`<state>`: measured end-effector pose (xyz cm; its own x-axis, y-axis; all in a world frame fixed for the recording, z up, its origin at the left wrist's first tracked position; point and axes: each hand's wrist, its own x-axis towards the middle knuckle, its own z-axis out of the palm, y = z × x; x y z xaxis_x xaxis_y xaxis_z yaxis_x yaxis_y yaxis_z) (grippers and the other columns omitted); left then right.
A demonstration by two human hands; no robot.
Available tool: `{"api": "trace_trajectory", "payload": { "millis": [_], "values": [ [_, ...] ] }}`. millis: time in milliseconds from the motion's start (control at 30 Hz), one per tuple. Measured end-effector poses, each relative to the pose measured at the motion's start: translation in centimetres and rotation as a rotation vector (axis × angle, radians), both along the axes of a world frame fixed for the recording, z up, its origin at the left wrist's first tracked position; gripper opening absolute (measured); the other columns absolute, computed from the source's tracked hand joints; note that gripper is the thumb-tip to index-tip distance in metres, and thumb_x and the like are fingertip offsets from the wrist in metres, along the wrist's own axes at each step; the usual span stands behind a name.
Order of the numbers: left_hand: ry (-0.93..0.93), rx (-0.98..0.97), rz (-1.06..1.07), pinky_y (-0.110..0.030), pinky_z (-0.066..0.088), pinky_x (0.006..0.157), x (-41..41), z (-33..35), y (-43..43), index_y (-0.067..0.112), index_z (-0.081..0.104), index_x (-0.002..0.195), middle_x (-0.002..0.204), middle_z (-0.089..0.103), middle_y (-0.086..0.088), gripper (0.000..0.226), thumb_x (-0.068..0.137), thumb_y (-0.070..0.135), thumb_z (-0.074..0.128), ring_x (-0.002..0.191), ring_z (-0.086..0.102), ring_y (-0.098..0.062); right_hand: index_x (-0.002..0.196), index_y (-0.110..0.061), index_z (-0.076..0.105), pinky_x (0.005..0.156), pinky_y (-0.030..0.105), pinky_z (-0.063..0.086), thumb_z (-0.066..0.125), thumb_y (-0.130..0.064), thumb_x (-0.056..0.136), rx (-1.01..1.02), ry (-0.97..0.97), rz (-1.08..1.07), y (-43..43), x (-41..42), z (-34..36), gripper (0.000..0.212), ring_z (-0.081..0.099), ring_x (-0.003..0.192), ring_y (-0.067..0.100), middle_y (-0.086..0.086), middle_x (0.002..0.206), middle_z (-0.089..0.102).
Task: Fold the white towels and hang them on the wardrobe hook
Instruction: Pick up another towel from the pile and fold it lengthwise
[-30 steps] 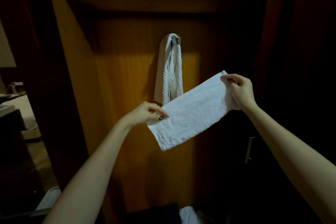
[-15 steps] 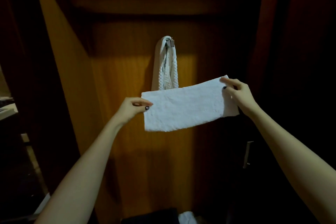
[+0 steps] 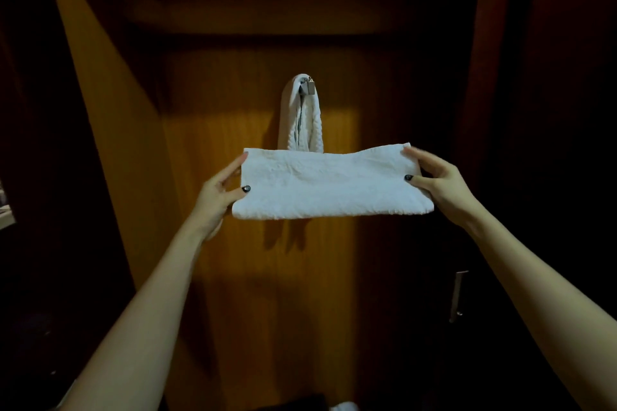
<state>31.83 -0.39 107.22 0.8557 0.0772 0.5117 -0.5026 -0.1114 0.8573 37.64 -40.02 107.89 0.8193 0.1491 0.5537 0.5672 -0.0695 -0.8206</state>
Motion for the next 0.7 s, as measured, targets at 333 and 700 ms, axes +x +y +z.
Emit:
{"api": "trace_trajectory", "payload": {
  "millis": [333,700],
  "values": [
    [0.047,-0.231,-0.156,-0.017,0.050,0.039,0.6,1.0,0.4,0.043,0.021,0.148,0.120,0.065,-0.006,0.096,0.077,-0.008,0.062,0.064,0.069,-0.013,0.126,-0.004,0.061,0.074,0.035,0.049,0.052,0.009,0.088,0.066,0.139,0.090,-0.8,0.5,0.8,0.041,0.059,0.089,0.030,0.018,0.107,0.067],
    [0.361,0.036,-0.144,-0.022,0.057,0.077,1.7,0.1,0.3,0.021,0.071,0.108,0.120,0.067,-0.005,0.039,0.087,-0.009,0.057,0.104,0.067,-0.016,0.095,-0.023,0.074,0.068,0.027,0.058,0.061,-0.008,0.092,0.048,0.076,-0.036,-0.7,1.0,0.8,0.020,0.070,0.089,0.019,0.000,0.093,0.075]
  ]
}}
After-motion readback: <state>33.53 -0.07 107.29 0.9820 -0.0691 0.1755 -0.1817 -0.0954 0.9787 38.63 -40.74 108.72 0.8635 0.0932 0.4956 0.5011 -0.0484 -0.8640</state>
